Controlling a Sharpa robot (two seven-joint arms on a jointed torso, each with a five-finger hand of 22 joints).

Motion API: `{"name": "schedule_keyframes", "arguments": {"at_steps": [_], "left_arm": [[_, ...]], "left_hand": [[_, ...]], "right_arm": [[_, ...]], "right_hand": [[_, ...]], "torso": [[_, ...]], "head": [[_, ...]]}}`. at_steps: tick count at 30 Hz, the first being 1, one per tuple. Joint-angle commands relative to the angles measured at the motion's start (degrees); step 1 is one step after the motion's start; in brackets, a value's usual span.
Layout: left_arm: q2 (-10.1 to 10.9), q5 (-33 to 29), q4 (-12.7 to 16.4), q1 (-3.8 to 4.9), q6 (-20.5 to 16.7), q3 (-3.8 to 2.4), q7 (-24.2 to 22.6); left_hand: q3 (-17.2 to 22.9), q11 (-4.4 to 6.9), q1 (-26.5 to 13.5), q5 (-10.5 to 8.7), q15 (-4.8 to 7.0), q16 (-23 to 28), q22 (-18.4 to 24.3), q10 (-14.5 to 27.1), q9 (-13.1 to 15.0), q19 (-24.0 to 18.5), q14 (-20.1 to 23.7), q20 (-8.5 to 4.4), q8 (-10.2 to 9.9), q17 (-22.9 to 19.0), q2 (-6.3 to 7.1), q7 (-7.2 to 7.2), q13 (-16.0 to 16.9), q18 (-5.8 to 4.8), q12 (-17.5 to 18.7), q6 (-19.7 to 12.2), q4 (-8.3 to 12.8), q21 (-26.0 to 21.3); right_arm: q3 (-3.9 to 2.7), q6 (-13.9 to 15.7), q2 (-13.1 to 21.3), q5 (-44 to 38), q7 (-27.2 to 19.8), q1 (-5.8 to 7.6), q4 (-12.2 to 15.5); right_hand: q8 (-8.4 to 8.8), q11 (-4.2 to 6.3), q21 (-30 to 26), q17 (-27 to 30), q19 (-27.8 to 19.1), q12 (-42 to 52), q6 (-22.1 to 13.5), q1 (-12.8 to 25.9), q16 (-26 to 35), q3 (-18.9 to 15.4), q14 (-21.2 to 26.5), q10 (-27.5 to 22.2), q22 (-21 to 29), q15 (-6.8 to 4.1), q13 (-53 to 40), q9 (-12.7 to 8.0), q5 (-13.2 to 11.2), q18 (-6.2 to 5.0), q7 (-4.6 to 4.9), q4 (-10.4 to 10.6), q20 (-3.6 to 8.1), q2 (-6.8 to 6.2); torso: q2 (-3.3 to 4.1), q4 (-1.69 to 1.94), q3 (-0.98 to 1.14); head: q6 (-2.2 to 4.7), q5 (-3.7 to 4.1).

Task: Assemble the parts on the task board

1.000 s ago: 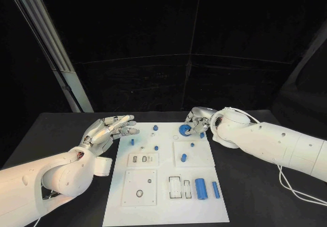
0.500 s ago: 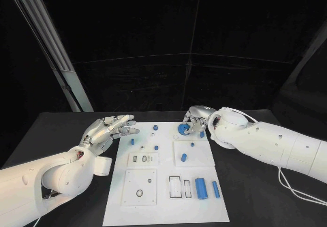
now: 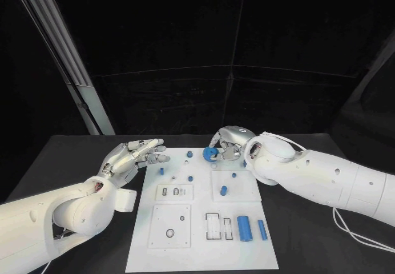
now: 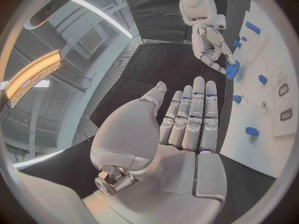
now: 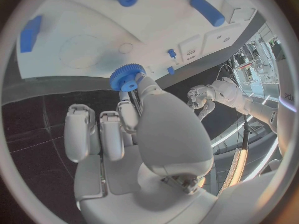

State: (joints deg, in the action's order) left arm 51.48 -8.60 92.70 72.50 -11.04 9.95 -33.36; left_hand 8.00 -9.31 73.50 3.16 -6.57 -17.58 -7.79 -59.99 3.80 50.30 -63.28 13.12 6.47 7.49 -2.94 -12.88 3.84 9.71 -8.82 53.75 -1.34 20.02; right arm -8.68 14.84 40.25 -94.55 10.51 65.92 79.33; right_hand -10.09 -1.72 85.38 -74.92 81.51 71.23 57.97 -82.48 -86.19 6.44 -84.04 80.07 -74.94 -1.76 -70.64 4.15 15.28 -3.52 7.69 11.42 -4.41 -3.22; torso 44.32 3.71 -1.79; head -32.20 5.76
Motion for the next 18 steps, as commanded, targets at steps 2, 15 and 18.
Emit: {"name": "schedule_keyframes", "arguments": {"at_steps": [2, 15, 18], "left_arm": [[-0.1, 0.1, 0.1, 0.08, 1.1, -0.04, 0.1], [-0.3, 0.1, 0.0, 0.09, 1.3, -0.04, 0.2], [-0.3, 0.1, 0.0, 0.09, 1.3, -0.04, 0.2]], "left_hand": [[0.0, -0.18, -0.3, 0.13, 0.12, 0.2, 0.1, -0.3, -0.1, 0.3, -0.3, -0.12, -0.3, 0.1, -0.29, -0.2, -0.1, 0.81, 0.2, 0.3, 0.4, -0.3], [0.0, -0.18, -0.4, 0.12, 0.12, 0.2, 0.1, -0.3, -0.1, 0.3, -0.3, -0.12, -0.3, 0.1, -0.29, -0.2, -0.1, 0.81, 0.2, 0.3, 0.4, -0.3], [0.0, -0.18, -0.4, 0.12, 0.12, 0.2, 0.1, -0.3, -0.1, 0.3, -0.3, -0.12, -0.3, 0.1, -0.29, -0.2, -0.1, 0.81, 0.2, 0.3, 0.4, -0.3]], "right_arm": [[-0.04, 2.2, -1.5, -1.2, -0.3, 0.1, 0.7], [1.52, 1.1, -8.1, -3.4, 2.1, 0.1, -2.5], [1.97, 0.8, -9.3, -4.0, 2.6, 0.1, -3.4]], "right_hand": [[0.51, -0.15, 0.4, -6.4, 0.5, 0.2, 2.2, 0.9, -0.1, 1.0, -4.2, 0.3, -3.3, -0.22, -0.1, 0.1, 1.0, 0.91, -0.88, 1.5, -0.09, -0.37], [0.75, -0.15, 0.6, -6.4, 0.9, 0.1, 2.3, 1.5, -0.2, 1.2, -4.2, 0.3, -4.0, -0.22, -0.1, 0.1, 1.3, 1.07, -0.89, 1.6, -0.1, -0.97], [0.76, -0.15, 0.7, -6.4, 1.0, 0.1, 2.3, 1.5, -0.2, 1.2, -4.2, 0.3, -4.0, -0.22, 0.0, 0.1, 1.3, 1.07, -0.9, 1.6, -0.1, -1.01]], "torso": [[0.06, 0.1, -0.03], [0.05, 0.01, -0.02], [0.04, 0.03, -0.05]], "head": [[-0.08, -0.14], [-0.31, -0.57], [-0.38, -0.6]]}}
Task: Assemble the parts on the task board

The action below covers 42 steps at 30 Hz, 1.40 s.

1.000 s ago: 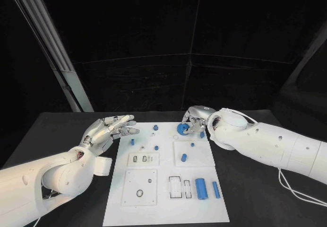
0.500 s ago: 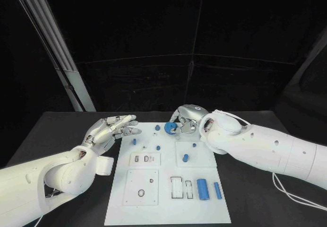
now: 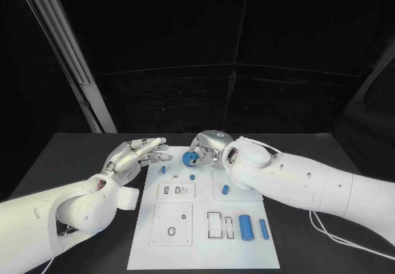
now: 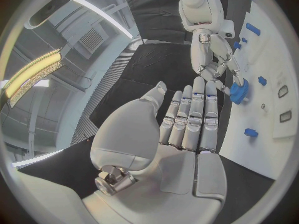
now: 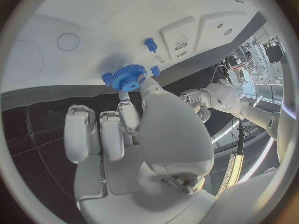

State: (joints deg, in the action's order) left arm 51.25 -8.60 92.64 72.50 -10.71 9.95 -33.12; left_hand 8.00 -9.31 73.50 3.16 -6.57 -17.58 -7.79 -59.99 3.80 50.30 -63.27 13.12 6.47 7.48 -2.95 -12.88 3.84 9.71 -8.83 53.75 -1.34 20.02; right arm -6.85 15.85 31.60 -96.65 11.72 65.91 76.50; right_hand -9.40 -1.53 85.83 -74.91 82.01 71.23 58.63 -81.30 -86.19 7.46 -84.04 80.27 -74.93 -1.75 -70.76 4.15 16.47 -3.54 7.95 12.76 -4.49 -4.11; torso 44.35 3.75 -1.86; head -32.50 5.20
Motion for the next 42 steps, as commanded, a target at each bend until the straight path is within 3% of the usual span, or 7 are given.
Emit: {"name": "schedule_keyframes", "arguments": {"at_steps": [1, 17, 26, 32, 34, 37, 42], "left_arm": [[-0.1, 0.1, 0.1, 0.09, 0.9, -0.04, -0.1], [-0.3, 0.1, 0.0, 0.1, 1.1, -0.04, 0.2], [-0.3, 0.1, -0.1, 0.1, 1.2, -0.04, 0.3], [-0.2, 0.1, -0.1, 0.1, 1.2, -0.05, 0.4], [-0.2, 0.1, -0.1, 0.1, 1.2, -0.05, 0.4], [-0.2, 0.1, -0.1, 0.1, 1.3, -0.05, 0.5], [-0.2, 0.1, -0.1, 0.1, 1.3, -0.05, 0.5]], "left_hand": [[0.0, -0.18, -0.4, 0.12, 0.12, 0.2, 0.1, -0.3, -0.1, 0.3, -0.3, -0.12, -0.3, 0.1, -0.29, -0.2, -0.1, 0.82, 0.2, 0.3, 0.4, -0.3], [0.0, -0.19, -0.4, 0.12, 0.11, 0.3, 0.1, -0.3, -0.1, 0.3, -0.3, -0.11, -0.3, 0.1, -0.29, -0.21, -0.1, 0.81, 0.3, 0.3, 0.4, -0.4], [0.0, -0.2, -0.5, 0.12, 0.1, 0.3, 0.1, -0.3, -0.1, 0.3, -0.4, -0.1, -0.4, 0.1, -0.28, -0.22, -0.1, 0.81, 0.3, 0.3, 0.4, -0.4], [0.0, -0.2, -0.5, 0.12, 0.1, 0.3, 0.1, -0.3, -0.1, 0.3, -0.4, -0.1, -0.4, 0.1, -0.28, -0.22, -0.1, 0.81, 0.3, 0.3, 0.4, -0.4], [0.0, -0.2, -0.5, 0.12, 0.1, 0.3, 0.1, -0.3, -0.1, 0.3, -0.4, -0.1, -0.4, 0.1, -0.28, -0.22, -0.1, 0.81, 0.3, 0.3, 0.4, -0.4], [0.0, -0.21, -0.5, 0.11, 0.09, 0.4, 0.1, -0.3, -0.1, 0.3, -0.4, -0.1, -0.4, 0.1, -0.27, -0.24, -0.1, 0.81, 0.4, 0.3, 0.4, -0.4], [0.0, -0.23, -0.6, 0.11, 0.08, 0.5, 0.2, -0.3, -0.1, 0.3, -0.3, -0.09, -0.4, 0.1, -0.26, -0.25, -0.1, 0.81, 0.4, 0.2, 0.4, -0.4]], "right_arm": [[0.22, -0.3, -0.9, -2.0, 1.6, 0.11, -0.8], [0.65, -0.6, -3.6, -4.7, 3.1, 0.1, -3.3], [0.67, -3.7, -3.6, -4.9, 3.0, 0.1, -3.4], [0.67, -2.7, -3.6, -4.8, 3.2, 0.11, -3.4], [0.67, -2.4, -3.6, -4.6, 3.1, 0.11, -3.4], [0.67, -2.5, -3.6, -4.2, 3.1, 0.11, -3.5], [0.68, -3.6, -3.6, -3.4, 3.1, 0.11, -3.6]], "right_hand": [[0.08, -0.33, 0.2, -6.4, 0.4, 0.0, 1.6, 0.3, -0.1, 0.2, -4.2, 0.1, -4.0, -0.23, 0.1, 0.1, 0.0, 1.09, -1.17, 0.2, -0.01, -0.14], [0.48, -0.43, 0.2, -6.3, 0.5, -0.7, 1.4, 0.6, -0.1, 0.5, -4.1, -0.4, -4.1, -0.19, 0.7, 0.0, -0.7, 1.11, -1.04, 0.1, -0.03, -0.59], [2.54, -1.13, 0.1, -5.8, 0.2, -3.0, -0.8, 3.0, 0.2, -0.3, -4.0, -1.7, -3.9, 0.37, 2.5, -0.3, -2.5, 1.06, -0.29, 0.3, -0.48, -3.02], [4.25, -1.76, 0.0, -5.7, 0.1, -4.0, -2.9, 6.1, 0.3, -2.4, -4.0, -2.3, -3.8, 0.92, 3.2, -0.3, -4.0, 1.02, 0.32, 2.0, -0.99, -3.9], [5.23, -2.23, -0.1, -5.7, 0.0, -4.5, -4.1, 9.5, 0.4, -4.6, -3.9, -2.7, -3.6, 1.33, 3.7, -0.3, -4.8, 0.99, 0.81, 3.9, -1.36, -4.39], [5.67, -2.59, -0.1, -5.7, -0.1, -4.7, -4.6, 13.0, 0.4, -7.2, -4.0, -2.9, -3.6, 1.67, 3.8, -0.2, -3.7, 0.97, 1.15, 4.1, -1.75, -3.64], [5.65, -2.7, 0.0, -5.9, 0.0, -4.3, -4.5, 17.4, 0.3, -9.9, -4.0, -2.8, -3.8, 1.8, 3.2, -0.1, 1.3, 0.99, 1.23, 4.0, -1.94, -0.52]], "torso": [[0.01, -0.02, 0.03], [0.03, -0.11, 0.11], [0.0, -0.22, 0.11], [0.02, -0.12, 0.12], [0.03, -0.12, 0.12], [0.01, -0.16, 0.11], [0.02, -0.18, 0.11]], "head": [[-0.08, -0.05], [-0.18, -0.35], [-0.31, -0.42], [-0.31, -0.34], [-0.31, -0.36], [-0.31, -0.32], [-0.37, -0.3]]}}
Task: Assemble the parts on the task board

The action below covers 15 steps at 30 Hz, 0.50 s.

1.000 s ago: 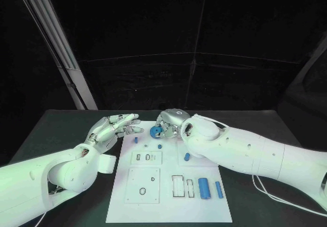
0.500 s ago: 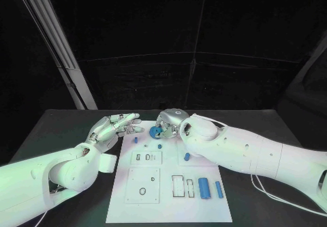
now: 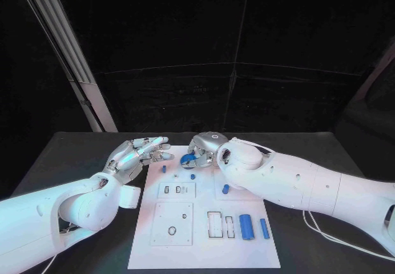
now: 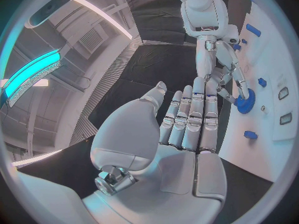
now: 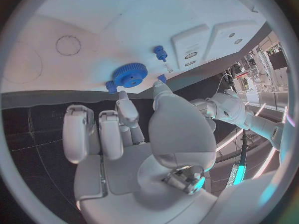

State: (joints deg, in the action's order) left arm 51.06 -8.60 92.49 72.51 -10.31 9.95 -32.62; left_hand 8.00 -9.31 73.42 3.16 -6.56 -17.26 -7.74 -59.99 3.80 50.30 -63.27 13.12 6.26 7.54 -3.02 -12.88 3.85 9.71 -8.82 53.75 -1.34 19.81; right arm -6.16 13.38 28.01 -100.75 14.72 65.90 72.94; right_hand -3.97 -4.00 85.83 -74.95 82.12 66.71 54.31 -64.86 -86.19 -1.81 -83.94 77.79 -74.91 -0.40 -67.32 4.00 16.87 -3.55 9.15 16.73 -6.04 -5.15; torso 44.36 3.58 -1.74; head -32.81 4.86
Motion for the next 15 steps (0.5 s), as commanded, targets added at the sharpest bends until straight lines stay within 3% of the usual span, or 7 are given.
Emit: {"name": "schedule_keyframes", "arguments": {"at_steps": [1, 5, 9, 10, 12, 15], "left_arm": [[-0.1, 0.1, 0.0, 0.09, 1.0, -0.05, 0.0], [-0.1, 0.1, 0.0, 0.09, 1.0, -0.05, 0.1], [-0.1, 0.1, -0.1, 0.09, 1.0, -0.05, 0.1], [0.0, 0.1, -0.1, 0.09, 1.1, -0.05, 0.1], [0.0, 0.1, -0.1, 0.09, 1.1, -0.05, 0.0], [0.2, 0.1, -0.1, 0.09, 1.1, -0.05, 0.0]], "left_hand": [[-0.1, -0.23, -0.5, 0.11, 0.07, 0.2, 0.1, -0.3, -0.1, 0.3, -0.3, -0.09, -0.2, 0.1, -0.17, -0.26, -0.1, 0.8, 0.4, 0.2, 0.4, -0.2], [-0.1, -0.23, -0.5, 0.11, 0.07, 0.2, 0.1, -0.3, -0.1, 0.3, -0.3, -0.09, -0.2, 0.1, -0.17, -0.26, -0.1, 0.8, 0.4, 0.2, 0.4, -0.2], [-0.1, -0.23, -0.5, 0.11, 0.07, 0.2, 0.1, -0.3, -0.1, 0.3, -0.3, -0.09, -0.2, 0.1, -0.17, -0.26, -0.1, 0.8, 0.4, 0.2, 0.4, -0.2], [-0.1, -0.23, -0.5, 0.11, 0.07, 0.2, 0.1, -0.3, -0.1, 0.3, -0.3, -0.09, -0.2, 0.1, -0.17, -0.26, -0.1, 0.8, 0.4, 0.2, 0.4, -0.2], [-0.1, -0.23, -0.5, 0.11, 0.07, 0.2, 0.1, -0.3, -0.1, 0.3, -0.3, -0.09, -0.2, 0.1, -0.17, -0.26, -0.1, 0.8, 0.4, 0.2, 0.4, -0.2], [-0.1, -0.25, -0.5, 0.11, 0.05, 0.2, 0.1, -0.2, -0.1, 0.3, -0.3, -0.08, -0.3, 0.1, -0.17, -0.27, -0.1, 0.8, 0.5, 0.2, 0.4, -0.2]], "right_arm": [[-0.01, -1.2, 0.0, 0.9, 0.1, 0.11, 0.0], [-0.01, -0.3, 0.2, 1.2, 0.1, 0.11, 0.1], [-0.01, 4.5, 1.3, 2.1, -1.0, 0.1, 1.1], [-0.02, 7.2, 2.5, 3.5, -2.3, 0.09, 1.9], [-0.03, 10.0, 4.6, 6.4, -5.1, 0.07, 3.4], [-0.03, 11.3, 8.6, 12.5, -10.1, 0.06, 5.9]], "right_hand": [[0.21, -0.25, 0.0, -6.0, -0.1, 0.3, -0.2, 1.3, 0.3, -1.0, -4.1, -0.3, -3.8, 0.45, -0.3, 0.1, 1.1, 1.0, 0.03, 0.0, -0.41, 0.84], [0.18, -0.23, 0.0, -6.1, 0.0, 0.6, 0.0, 1.6, 0.2, -1.6, -4.1, -0.2, -3.9, 0.46, -0.6, 0.1, 2.0, 1.02, 0.0, 0.0, -0.43, 1.93], [0.04, -0.07, 0.2, -6.4, 0.3, 2.0, 0.5, 0.3, 0.1, -2.1, -4.2, 0.6, -4.3, 0.34, -2.0, 0.2, 4.6, 1.1, -0.18, -0.3, -0.36, 2.99], [0.05, -0.02, 0.2, -6.4, 0.3, 2.4, 0.7, -0.6, 0.1, -2.2, -4.2, 0.9, -4.4, 0.3, -2.4, 0.2, 4.9, 1.11, -0.22, -0.6, -0.32, 3.09], [0.06, 0.07, 0.2, -6.3, 0.3, 2.9, 0.9, -2.7, 0.1, -2.3, -4.2, 1.1, -4.4, 0.22, -3.0, 0.2, 5.1, 1.12, -0.31, -1.2, -0.24, 3.22], [0.22, 0.14, -0.1, -5.4, -0.3, 2.2, 0.6, -8.0, 0.6, -1.6, -4.0, 0.6, -3.6, 0.13, -2.5, 0.2, 3.4, 0.92, -0.32, -3.6, -0.11, 3.46]], "torso": [[0.01, -0.01, -0.01], [0.01, 0.0, 0.0], [-0.01, 0.03, 0.02], [-0.02, 0.03, 0.04], [-0.09, -0.05, 0.07], [-0.18, -0.31, 0.1]], "head": [[-0.07, 0.04], [-0.07, 0.08], [-0.04, 0.1], [0.02, 0.16], [0.14, 0.12], [0.27, 0.0]]}}
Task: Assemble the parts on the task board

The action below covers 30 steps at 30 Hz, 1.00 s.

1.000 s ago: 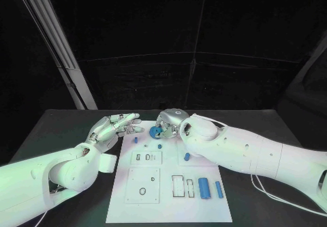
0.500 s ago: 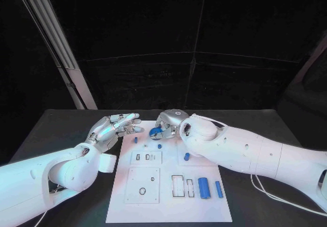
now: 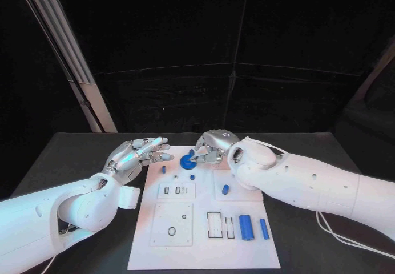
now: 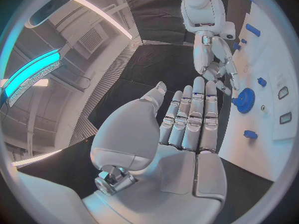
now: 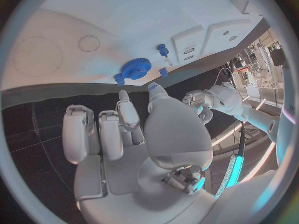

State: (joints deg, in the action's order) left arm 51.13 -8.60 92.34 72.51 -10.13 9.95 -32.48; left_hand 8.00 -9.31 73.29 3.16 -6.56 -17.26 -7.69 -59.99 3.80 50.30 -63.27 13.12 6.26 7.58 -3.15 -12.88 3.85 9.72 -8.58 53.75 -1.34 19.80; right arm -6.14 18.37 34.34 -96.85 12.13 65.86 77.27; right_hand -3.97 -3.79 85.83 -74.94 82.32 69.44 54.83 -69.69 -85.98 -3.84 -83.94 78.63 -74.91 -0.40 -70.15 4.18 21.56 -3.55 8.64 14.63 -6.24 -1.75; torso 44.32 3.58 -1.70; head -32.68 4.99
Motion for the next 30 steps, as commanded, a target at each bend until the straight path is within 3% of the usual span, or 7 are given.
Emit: {"name": "schedule_keyframes", "arguments": {"at_steps": [1, 7, 14, 19, 24, 26, 30], "left_arm": [[0.2, 0.1, 0.1, 0.09, 0.9, -0.04, -0.1], [0.5, 0.1, 0.1, 0.09, 0.8, -0.04, -0.2], [0.4, 0.1, 0.0, 0.08, 0.9, -0.03, -0.2], [0.3, -0.1, -0.2, 0.07, 1.0, -0.01, -0.2], [0.2, -0.2, -0.3, 0.06, 1.1, 0.0, -0.2], [0.2, -0.2, -0.4, 0.06, 1.1, 0.0, -0.2], [0.2, -0.2, -0.7, 0.05, 1.1, 0.02, -0.1]], "left_hand": [[-0.1, -0.25, -0.4, 0.11, 0.06, 0.3, 0.1, -0.2, -0.1, 0.3, -0.3, -0.08, -0.3, 0.1, -0.04, -0.27, -0.1, 0.79, 0.3, 0.2, 0.4, -0.2], [-0.1, -0.25, -0.4, 0.12, 0.05, 0.3, 0.1, -0.2, -0.1, 0.3, -0.3, -0.08, -0.3, 0.1, -0.04, -0.27, -0.1, 0.79, 0.3, 0.2, 0.4, -0.2], [0.0, -0.25, -0.4, 0.12, 0.05, 0.3, 0.1, -0.2, -0.1, 0.3, -0.3, -0.08, -0.3, 0.1, -0.05, -0.27, -0.1, 0.79, 0.3, 0.2, 0.4, -0.2], [0.0, -0.24, -0.4, 0.13, 0.05, 0.3, 0.1, -0.3, -0.1, 0.3, -0.3, -0.07, -0.3, 0.1, -0.06, -0.26, -0.1, 0.79, 0.3, 0.2, 0.4, -0.2], [0.0, -0.24, -0.3, 0.13, 0.05, 0.4, 0.1, -0.3, -0.1, 0.3, -0.3, -0.07, -0.3, 0.1, -0.07, -0.25, -0.1, 0.79, 0.3, 0.2, 0.5, -0.3], [0.0, -0.24, -0.3, 0.13, 0.05, 0.4, 0.1, -0.3, -0.1, 0.3, -0.3, -0.07, -0.3, 0.1, -0.08, -0.25, -0.1, 0.79, 0.3, 0.2, 0.5, -0.3], [0.1, -0.23, -0.2, 0.14, 0.05, 0.5, 0.1, -0.3, -0.1, 0.3, -0.3, -0.07, -0.4, 0.1, -0.09, -0.25, -0.1, 0.8, 0.4, 0.3, 0.6, -0.3]], "right_arm": [[-0.05, 6.2, 3.8, 11.1, -9.2, 0.11, 2.4], [0.0, 3.9, 11.8, 22.5, -15.7, 0.1, 5.2], [0.04, 3.2, 18.4, 28.6, -17.8, 0.08, 5.5], [0.06, 2.9, 20.6, 29.7, -16.5, -0.52, 3.6], [0.07, 1.4, 21.1, 29.6, -16.3, -1.84, 2.0], [0.07, 0.9, 21.2, 29.5, -16.7, -2.43, 1.6], [0.07, 0.1, 21.0, 28.8, -17.1, -3.33, 0.9]], "right_hand": [[0.25, -0.06, -0.3, -5.0, -0.8, -0.8, 0.0, -5.3, 0.6, 0.9, -3.9, -0.5, -3.2, 0.07, 0.5, 0.0, -2.7, 0.85, 0.22, -2.7, 0.1, 0.17], [0.28, 0.0, -1.0, -3.8, -1.9, -2.0, -0.4, -11.5, 1.4, 1.7, -3.5, -1.4, -1.7, 0.05, 1.3, -0.1, -6.2, 0.52, 0.28, -6.9, 0.16, -0.96], [0.3, -0.02, -1.4, -3.3, -2.4, -3.3, -0.8, -14.0, 1.8, 1.6, -3.4, -2.1, -1.0, 0.05, 2.3, -0.2, -6.0, 0.37, 0.35, -8.8, 0.16, -1.51], [0.35, -0.11, -1.5, -3.3, -2.4, -3.6, -1.2, -14.1, 1.8, 1.3, -3.4, -2.2, -0.9, 0.1, 2.5, -0.2, -5.3, 0.37, 0.44, -9.0, 0.13, -1.7], [0.4, -0.16, -1.6, -3.2, -2.6, -3.7, -1.5, -13.8, 1.9, 0.9, -3.4, -2.3, -0.8, 0.15, 2.7, -0.2, -5.5, 0.33, 0.49, -9.0, 0.1, -1.93], [0.42, -0.18, -1.6, -3.2, -2.6, -3.9, -1.6, -13.8, 1.9, 0.7, -3.4, -2.3, -0.7, 0.16, 2.9, -0.2, -5.6, 0.31, 0.51, -9.0, 0.09, -1.98], [0.45, -0.2, -1.6, -3.2, -2.6, -4.1, -1.8, -13.8, 1.9, 0.6, -3.4, -2.4, -0.6, 0.18, 3.0, -0.3, -5.7, 0.31, 0.54, -9.0, 0.08, -2.01]], "torso": [[-0.18, -0.4, 0.08], [-0.45, -1.27, 0.43], [-0.6, -1.89, 0.93], [-0.47, -1.73, 0.88], [-0.45, -1.48, 0.72], [-0.42, -1.48, 0.81], [-0.47, -1.45, 0.71]], "head": [[0.24, -0.17], [0.42, -0.06], [0.63, 0.33], [0.77, 0.89], [0.23, 1.81], [0.27, 1.73], [0.07, 1.56]]}}
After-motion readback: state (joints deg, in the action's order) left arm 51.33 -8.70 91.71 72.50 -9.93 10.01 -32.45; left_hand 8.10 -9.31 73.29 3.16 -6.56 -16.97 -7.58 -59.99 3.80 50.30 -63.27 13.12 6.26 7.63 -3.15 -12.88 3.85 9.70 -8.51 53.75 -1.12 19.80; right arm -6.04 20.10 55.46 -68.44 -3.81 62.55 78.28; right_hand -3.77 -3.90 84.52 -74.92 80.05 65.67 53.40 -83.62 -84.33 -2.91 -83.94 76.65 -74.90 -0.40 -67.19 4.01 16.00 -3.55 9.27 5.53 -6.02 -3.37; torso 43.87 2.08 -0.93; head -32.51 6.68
